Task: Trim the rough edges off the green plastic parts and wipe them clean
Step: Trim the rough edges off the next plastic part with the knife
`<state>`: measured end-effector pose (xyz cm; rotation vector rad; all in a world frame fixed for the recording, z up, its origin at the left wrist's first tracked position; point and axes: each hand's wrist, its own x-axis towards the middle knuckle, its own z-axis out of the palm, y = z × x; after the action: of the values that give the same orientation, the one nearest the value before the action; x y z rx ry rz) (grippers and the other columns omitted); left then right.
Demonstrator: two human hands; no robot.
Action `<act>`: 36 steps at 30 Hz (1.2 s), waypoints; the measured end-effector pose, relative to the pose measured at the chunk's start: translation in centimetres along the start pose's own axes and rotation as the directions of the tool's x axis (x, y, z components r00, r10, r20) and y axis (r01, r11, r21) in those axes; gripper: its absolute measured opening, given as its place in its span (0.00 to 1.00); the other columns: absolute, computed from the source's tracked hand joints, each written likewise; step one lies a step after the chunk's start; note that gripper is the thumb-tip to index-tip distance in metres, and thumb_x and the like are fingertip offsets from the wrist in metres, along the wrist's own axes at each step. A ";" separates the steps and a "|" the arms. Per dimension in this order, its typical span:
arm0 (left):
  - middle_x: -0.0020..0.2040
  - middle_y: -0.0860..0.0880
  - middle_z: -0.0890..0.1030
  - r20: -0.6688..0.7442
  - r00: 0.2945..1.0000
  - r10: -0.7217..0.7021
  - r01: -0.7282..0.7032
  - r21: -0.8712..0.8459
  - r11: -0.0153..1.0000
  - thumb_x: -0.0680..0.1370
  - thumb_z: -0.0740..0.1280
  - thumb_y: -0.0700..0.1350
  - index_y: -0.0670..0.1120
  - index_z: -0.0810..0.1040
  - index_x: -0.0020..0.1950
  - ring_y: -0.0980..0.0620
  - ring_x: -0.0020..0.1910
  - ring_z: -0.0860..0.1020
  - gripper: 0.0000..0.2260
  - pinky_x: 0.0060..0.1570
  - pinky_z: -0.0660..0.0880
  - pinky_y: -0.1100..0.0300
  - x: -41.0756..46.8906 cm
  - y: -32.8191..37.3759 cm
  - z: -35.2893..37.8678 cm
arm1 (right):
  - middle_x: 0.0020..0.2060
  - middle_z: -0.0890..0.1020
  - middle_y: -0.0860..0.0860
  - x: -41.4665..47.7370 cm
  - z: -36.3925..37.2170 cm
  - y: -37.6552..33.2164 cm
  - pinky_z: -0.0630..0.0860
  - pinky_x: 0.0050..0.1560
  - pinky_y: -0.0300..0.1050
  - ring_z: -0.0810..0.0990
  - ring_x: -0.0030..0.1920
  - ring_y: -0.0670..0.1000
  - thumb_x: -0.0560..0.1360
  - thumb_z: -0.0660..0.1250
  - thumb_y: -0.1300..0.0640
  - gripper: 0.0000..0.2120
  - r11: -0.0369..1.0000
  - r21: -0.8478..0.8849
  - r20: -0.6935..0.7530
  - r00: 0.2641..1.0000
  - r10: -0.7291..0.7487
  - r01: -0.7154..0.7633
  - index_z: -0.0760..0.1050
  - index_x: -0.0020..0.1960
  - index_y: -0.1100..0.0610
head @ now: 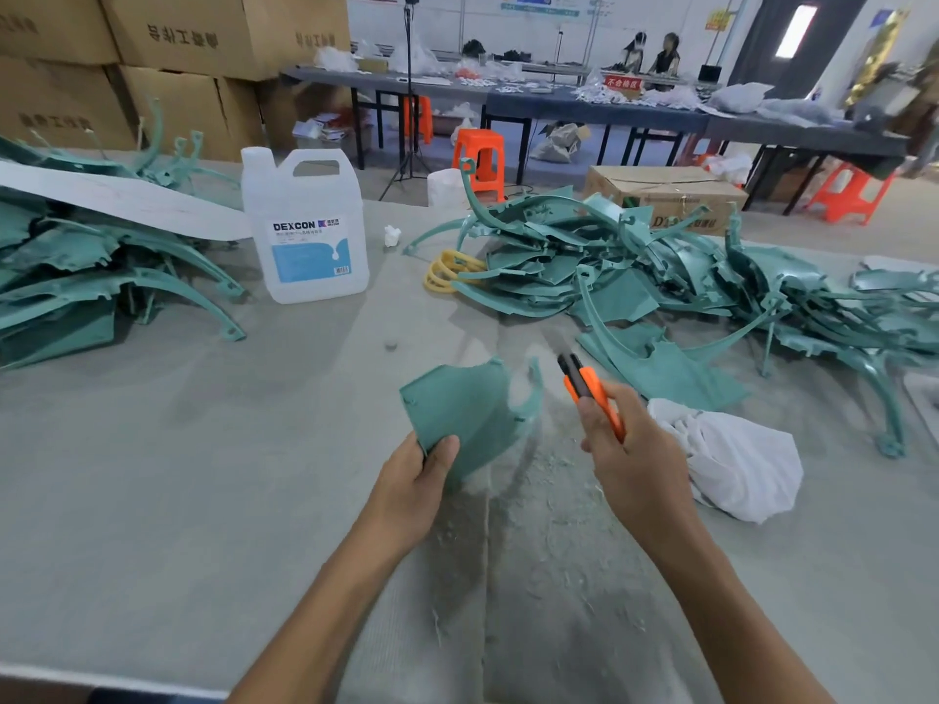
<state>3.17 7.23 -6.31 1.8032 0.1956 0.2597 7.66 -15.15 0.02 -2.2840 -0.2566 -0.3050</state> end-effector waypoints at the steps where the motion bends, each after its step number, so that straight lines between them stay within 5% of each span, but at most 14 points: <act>1: 0.58 0.57 0.82 0.058 0.998 0.000 0.008 -0.133 0.991 0.84 0.61 0.50 0.53 0.75 0.65 0.55 0.60 0.80 0.11 0.57 0.78 0.55 -0.3 0.7 -0.1 | 0.34 0.81 0.49 0.1 -0.4 -0.2 0.80 0.39 0.58 0.80 0.33 0.49 0.81 0.55 0.35 0.10 0.999 0.049 -0.013 1.000 0.001 0.000 0.70 0.56 0.38; 4: 0.61 0.54 0.81 0.187 0.982 -0.005 0.085 -0.421 0.903 0.80 0.62 0.52 0.57 0.71 0.68 0.50 0.58 0.82 0.15 0.43 0.82 0.52 -1.3 3.2 -0.6 | 0.38 0.82 0.49 0.6 -1.8 -1.6 0.81 0.38 0.61 0.81 0.34 0.51 0.82 0.57 0.37 0.07 0.990 0.132 -0.055 0.998 -0.044 0.051 0.70 0.55 0.36; 7: 0.58 0.47 0.83 0.136 0.989 0.064 0.001 -0.428 0.904 0.80 0.63 0.51 0.53 0.70 0.68 0.42 0.49 0.85 0.16 0.37 0.81 0.54 -1.9 6.3 -1.8 | 0.43 0.82 0.46 0.6 -2.8 -3.3 0.80 0.34 0.55 0.81 0.37 0.47 0.83 0.59 0.40 0.06 0.955 0.281 -0.051 0.996 -0.078 0.089 0.72 0.56 0.37; 10: 0.53 0.51 0.84 0.042 0.983 0.179 -0.167 -0.202 0.965 0.78 0.65 0.52 0.59 0.74 0.61 0.47 0.46 0.84 0.11 0.37 0.81 0.53 -2.4 9.8 -3.7 | 0.43 0.81 0.47 -0.2 -2.8 -5.5 0.77 0.29 0.45 0.79 0.34 0.49 0.82 0.64 0.45 0.05 0.872 0.474 0.000 0.990 -0.142 0.125 0.74 0.57 0.42; 12: 0.48 0.53 0.85 0.028 0.970 0.240 -0.241 0.086 0.967 0.79 0.65 0.54 0.62 0.75 0.58 0.50 0.41 0.84 0.09 0.40 0.82 0.47 -2.9 11.9 -5.5 | 0.48 0.83 0.45 -0.7 -2.6 -6.9 0.76 0.26 0.49 0.76 0.32 0.56 0.76 0.71 0.47 0.13 0.780 0.620 0.033 0.990 -0.135 0.086 0.73 0.58 0.46; 14: 0.44 0.55 0.83 0.084 0.950 0.302 -0.311 0.368 0.876 0.80 0.63 0.56 0.64 0.74 0.59 0.55 0.35 0.82 0.09 0.41 0.81 0.48 -3.5 13.8 -7.2 | 0.54 0.83 0.45 -0.8 -2.4 -8.1 0.75 0.27 0.50 0.74 0.30 0.54 0.73 0.75 0.50 0.21 0.681 0.732 0.078 0.989 -0.129 0.032 0.72 0.63 0.46; 17: 0.46 0.63 0.82 0.086 0.891 0.445 -0.419 0.532 0.736 0.77 0.64 0.57 0.68 0.75 0.60 0.61 0.40 0.80 0.13 0.43 0.79 0.56 -4.7 16.9 -9.0 | 0.41 0.80 0.50 -0.5 -2.2 -9.4 0.71 0.26 0.47 0.71 0.29 0.52 0.73 0.76 0.53 0.21 0.559 0.828 0.135 0.982 -0.129 -0.041 0.74 0.64 0.42; 21: 0.48 0.55 0.85 -0.218 0.809 0.545 -0.535 0.110 0.838 0.73 0.74 0.48 0.65 0.78 0.60 0.48 0.42 0.82 0.19 0.44 0.79 0.59 -5.8 19.4 -8.0 | 0.36 0.74 0.50 -0.5 -0.6 -11.3 0.67 0.24 0.38 0.71 0.32 0.46 0.73 0.73 0.54 0.11 0.332 0.928 0.204 0.976 -0.074 -0.169 0.75 0.53 0.53; 23: 0.50 0.53 0.86 -0.194 0.853 0.485 -0.513 -0.129 0.849 0.73 0.74 0.50 0.61 0.80 0.60 0.46 0.47 0.83 0.16 0.46 0.80 0.56 -6.1 19.4 -6.9 | 0.34 0.74 0.47 -1.0 0.6 -11.9 0.66 0.23 0.35 0.71 0.31 0.43 0.74 0.73 0.54 0.10 0.126 0.954 0.280 0.958 -0.065 -0.270 0.75 0.51 0.53; 25: 0.46 0.57 0.86 -0.084 0.913 0.399 -0.406 -0.096 0.909 0.74 0.71 0.53 0.57 0.82 0.55 0.58 0.42 0.83 0.09 0.39 0.78 0.66 -6.1 18.4 -6.1 | 0.34 0.76 0.47 -1.9 1.9 -11.9 0.66 0.23 0.35 0.71 0.30 0.43 0.73 0.74 0.54 0.10 0.017 0.939 0.344 0.939 -0.032 -0.343 0.74 0.51 0.53; 27: 0.38 0.58 0.84 -0.029 0.953 0.302 -0.300 0.046 0.953 0.80 0.68 0.51 0.52 0.82 0.49 0.63 0.33 0.79 0.05 0.31 0.74 0.70 -5.9 16.9 -5.9 | 0.35 0.78 0.49 -2.9 3.1 -11.4 0.68 0.24 0.37 0.74 0.31 0.45 0.72 0.74 0.53 0.11 0.071 0.911 0.404 0.914 0.033 -0.406 0.75 0.51 0.53; 30: 0.36 0.58 0.82 0.016 0.984 0.178 -0.174 0.303 0.937 0.81 0.62 0.56 0.58 0.79 0.44 0.58 0.36 0.78 0.10 0.36 0.75 0.59 -5.2 14.9 -6.3 | 0.43 0.84 0.51 -4.1 4.1 -9.5 0.71 0.28 0.41 0.78 0.35 0.48 0.77 0.72 0.50 0.10 0.323 0.826 0.421 0.886 0.194 -0.463 0.78 0.54 0.55; 33: 0.41 0.55 0.81 0.124 0.992 0.020 -0.104 0.718 0.689 0.74 0.55 0.62 0.59 0.74 0.48 0.47 0.45 0.80 0.12 0.46 0.77 0.53 -3.9 13.8 -7.5 | 0.47 0.86 0.49 -4.6 3.8 -7.2 0.73 0.29 0.42 0.78 0.33 0.48 0.82 0.65 0.47 0.11 0.507 0.742 0.350 0.898 0.266 -0.439 0.78 0.55 0.53; 36: 0.50 0.51 0.81 0.181 0.975 -0.129 -0.104 0.883 0.457 0.77 0.59 0.60 0.54 0.72 0.51 0.44 0.50 0.79 0.11 0.50 0.77 0.52 -2.0 12.6 -7.7 | 0.43 0.85 0.52 -5.3 3.8 -6.1 0.74 0.28 0.45 0.77 0.29 0.50 0.84 0.62 0.49 0.07 0.643 0.670 0.327 0.925 0.191 -0.370 0.77 0.59 0.47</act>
<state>-0.95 10.76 7.57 2.8944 0.1988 -0.1189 1.45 -8.76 0.21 -1.5124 -0.0958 0.2136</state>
